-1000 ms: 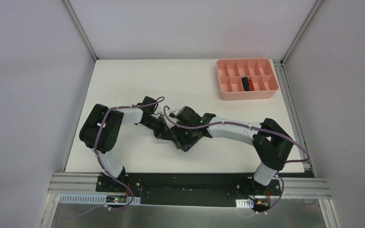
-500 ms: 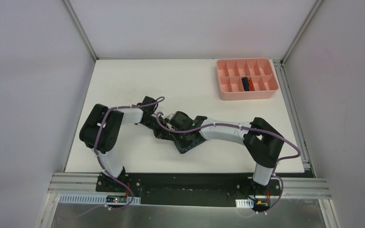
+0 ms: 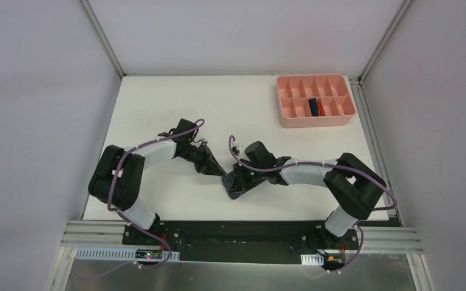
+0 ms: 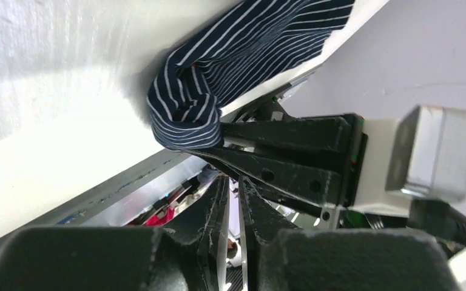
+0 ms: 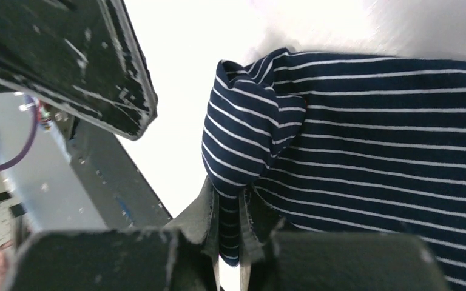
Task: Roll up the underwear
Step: Roll the underwear to the center of the board.
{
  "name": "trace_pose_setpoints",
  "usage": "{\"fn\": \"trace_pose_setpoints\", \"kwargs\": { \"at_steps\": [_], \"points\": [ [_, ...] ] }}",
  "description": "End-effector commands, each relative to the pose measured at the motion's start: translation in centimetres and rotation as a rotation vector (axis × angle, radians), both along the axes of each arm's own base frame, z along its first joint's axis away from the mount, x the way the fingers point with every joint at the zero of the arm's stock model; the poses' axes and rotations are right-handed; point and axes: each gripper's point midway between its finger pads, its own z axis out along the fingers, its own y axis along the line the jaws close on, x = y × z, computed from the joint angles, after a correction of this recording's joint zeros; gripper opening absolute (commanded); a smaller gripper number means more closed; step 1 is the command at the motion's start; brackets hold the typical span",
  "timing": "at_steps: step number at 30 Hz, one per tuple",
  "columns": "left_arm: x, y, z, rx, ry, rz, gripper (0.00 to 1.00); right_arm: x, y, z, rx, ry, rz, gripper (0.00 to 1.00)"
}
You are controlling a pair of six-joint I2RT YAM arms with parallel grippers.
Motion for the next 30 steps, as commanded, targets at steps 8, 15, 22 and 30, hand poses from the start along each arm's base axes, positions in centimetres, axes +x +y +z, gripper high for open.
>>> {"fn": "trace_pose_setpoints", "kwargs": {
  "at_steps": [8,15,22,30],
  "points": [
    [-3.2,-0.2,0.8,-0.008,0.059,-0.037,0.14,-2.0,1.0,0.9,0.285,0.26,0.041,0.0],
    [-3.8,-0.8,-1.0,0.043,0.081,-0.073,0.13,-1.9,0.1,-0.8,0.266,0.298,0.026,0.0],
    [-1.7,-1.5,-2.7,0.104,0.045,-0.089,0.0,-1.8,-0.7,-1.8,0.212,0.293,-0.007,0.0],
    [-3.2,-1.2,-6.8,0.167,0.147,-0.137,0.0,-1.1,-1.9,-1.5,0.095,0.211,-0.031,0.12]
  ]
}}
